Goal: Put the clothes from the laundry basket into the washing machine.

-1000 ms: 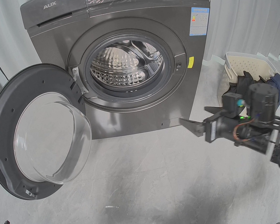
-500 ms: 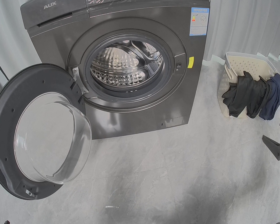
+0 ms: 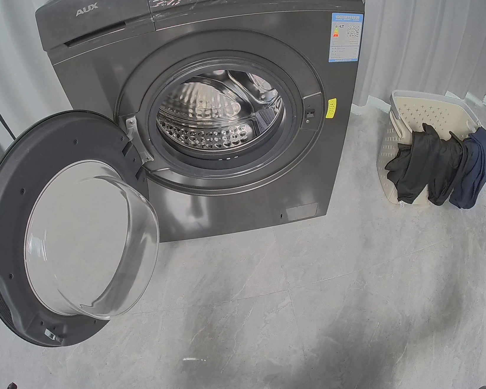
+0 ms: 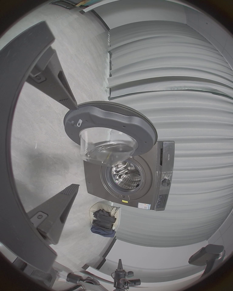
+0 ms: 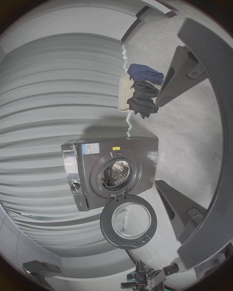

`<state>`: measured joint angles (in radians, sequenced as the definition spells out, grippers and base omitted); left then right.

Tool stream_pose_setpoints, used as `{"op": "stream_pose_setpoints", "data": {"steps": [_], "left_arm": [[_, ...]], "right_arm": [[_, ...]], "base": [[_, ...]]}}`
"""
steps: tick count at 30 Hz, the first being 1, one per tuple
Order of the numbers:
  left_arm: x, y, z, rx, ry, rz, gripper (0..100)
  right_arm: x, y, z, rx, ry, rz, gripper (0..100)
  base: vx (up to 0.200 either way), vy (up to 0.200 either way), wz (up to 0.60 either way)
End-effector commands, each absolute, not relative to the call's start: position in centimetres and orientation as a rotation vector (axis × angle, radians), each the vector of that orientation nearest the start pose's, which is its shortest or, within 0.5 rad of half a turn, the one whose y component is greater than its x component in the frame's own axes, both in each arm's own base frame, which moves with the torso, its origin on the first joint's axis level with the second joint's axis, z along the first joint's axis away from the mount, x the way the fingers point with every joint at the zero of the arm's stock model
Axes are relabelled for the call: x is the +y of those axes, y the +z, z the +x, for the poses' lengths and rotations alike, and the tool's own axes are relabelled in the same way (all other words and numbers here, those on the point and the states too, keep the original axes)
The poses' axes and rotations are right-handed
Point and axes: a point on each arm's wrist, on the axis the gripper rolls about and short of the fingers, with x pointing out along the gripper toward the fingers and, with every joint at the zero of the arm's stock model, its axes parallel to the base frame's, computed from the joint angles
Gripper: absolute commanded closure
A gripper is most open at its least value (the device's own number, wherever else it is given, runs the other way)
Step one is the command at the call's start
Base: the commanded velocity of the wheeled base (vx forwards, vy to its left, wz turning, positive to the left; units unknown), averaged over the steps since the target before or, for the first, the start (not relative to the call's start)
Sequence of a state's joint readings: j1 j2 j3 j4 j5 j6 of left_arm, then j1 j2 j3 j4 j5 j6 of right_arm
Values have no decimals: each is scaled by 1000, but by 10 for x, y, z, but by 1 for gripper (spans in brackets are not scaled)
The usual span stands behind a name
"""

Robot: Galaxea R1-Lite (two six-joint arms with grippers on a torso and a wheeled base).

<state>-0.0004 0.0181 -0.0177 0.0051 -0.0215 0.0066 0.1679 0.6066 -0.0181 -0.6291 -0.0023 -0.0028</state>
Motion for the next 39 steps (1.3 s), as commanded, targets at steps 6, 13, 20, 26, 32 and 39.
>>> {"op": "stream_pose_setpoints", "data": {"steps": [6, 13, 20, 26, 32, 39], "left_arm": [[0, 75, -23, 6, -23, 5, 0], [0, 75, -23, 6, -23, 1, 0], [0, 75, -23, 6, -23, 0, 0], [0, 75, -23, 6, -23, 3, 0], [0, 75, -23, 5, -21, 3, 0], [0, 75, -23, 5, -21, 1, 0]], "right_arm": [[-1, 113, -6, -130, 113, 6, 0], [-2, 96, -16, -102, 116, 19, 0], [-4, 82, -15, 38, 3, 9, 0], [-3, 81, -16, 37, -73, 26, 0], [-1, 75, -23, 1, -43, 17, 0], [-1, 76, -23, -2, -43, 11, 0]], "base": [[0, 0, 0], [0, 0, 0], [0, 0, 0], [0, 0, 0], [0, -67, 0], [0, -200, 0]]}}
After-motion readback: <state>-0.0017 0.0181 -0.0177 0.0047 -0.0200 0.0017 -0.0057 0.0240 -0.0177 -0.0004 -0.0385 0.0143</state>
